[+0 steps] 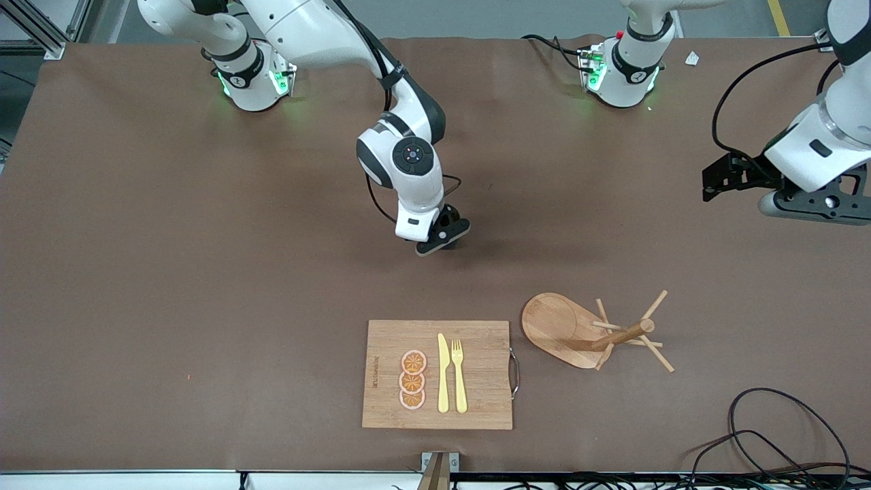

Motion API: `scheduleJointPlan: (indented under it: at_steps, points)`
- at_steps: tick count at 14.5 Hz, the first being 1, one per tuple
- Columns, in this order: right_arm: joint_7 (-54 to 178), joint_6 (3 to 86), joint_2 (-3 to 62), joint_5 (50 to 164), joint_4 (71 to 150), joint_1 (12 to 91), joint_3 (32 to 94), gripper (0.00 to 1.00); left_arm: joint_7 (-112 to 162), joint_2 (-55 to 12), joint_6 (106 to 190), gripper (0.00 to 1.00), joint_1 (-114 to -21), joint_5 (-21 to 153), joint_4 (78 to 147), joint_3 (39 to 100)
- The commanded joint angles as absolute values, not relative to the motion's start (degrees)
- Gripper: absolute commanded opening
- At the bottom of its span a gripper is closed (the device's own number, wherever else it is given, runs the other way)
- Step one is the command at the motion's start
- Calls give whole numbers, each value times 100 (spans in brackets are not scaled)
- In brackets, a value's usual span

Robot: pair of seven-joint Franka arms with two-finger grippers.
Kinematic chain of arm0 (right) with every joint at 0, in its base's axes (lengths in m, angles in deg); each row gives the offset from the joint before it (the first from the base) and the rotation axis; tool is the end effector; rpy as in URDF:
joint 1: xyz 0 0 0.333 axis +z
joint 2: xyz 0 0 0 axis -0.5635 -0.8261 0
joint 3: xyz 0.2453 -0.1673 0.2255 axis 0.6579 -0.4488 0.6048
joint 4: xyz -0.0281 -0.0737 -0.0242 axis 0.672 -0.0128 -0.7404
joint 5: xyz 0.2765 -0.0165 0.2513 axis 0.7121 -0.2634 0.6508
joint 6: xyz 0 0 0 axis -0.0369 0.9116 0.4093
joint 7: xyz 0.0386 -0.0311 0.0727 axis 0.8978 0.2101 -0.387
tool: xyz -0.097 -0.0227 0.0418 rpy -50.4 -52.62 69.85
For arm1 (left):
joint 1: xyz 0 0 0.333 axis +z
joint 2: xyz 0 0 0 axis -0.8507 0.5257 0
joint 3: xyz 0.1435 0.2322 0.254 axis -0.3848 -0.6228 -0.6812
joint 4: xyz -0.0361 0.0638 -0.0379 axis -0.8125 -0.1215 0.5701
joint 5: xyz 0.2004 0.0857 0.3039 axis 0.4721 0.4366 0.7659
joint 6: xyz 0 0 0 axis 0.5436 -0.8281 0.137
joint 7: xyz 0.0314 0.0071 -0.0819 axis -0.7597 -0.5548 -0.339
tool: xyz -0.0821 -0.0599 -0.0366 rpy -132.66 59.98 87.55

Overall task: Pass cup and hang on rack
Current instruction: 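Carry the teal mug with the right gripper toward the table middle, then set the mug down while the left gripper reaches over its handle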

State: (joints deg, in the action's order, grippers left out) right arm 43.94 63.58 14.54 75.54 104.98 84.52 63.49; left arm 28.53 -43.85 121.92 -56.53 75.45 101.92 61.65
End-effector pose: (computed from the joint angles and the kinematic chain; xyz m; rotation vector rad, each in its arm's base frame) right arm 0.4939 0.5168 0.2899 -3.0006 -0.8000 -0.0478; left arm 0.5511 -0.0799 0.6590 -3.1336 0.1613 0.0272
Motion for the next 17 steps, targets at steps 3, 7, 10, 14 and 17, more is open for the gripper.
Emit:
scheduleJointPlan:
  at_steps: [3,7,10,14,17]
  points:
    - [4269,6299,1394,7182,10307,8475,6286,100,432,-4434,11948,100,-5653,7466,10101,6748]
    - [4277,6229,1455,7261,10175,8449,6286,100,-1922,-4416,11809,100,-5723,7554,10127,7196]
    - [4286,5915,1638,7323,10174,8405,6295,100,-1854,-4355,11781,100,-5863,7842,10118,7381]
    - [4304,4677,2393,7455,10218,8002,6286,100,-1941,-4223,11729,100,-6092,7845,10144,7426]
    - [4269,3657,3088,7455,10236,7336,6260,100,-2745,-4197,11676,100,-6390,7844,10197,7426]
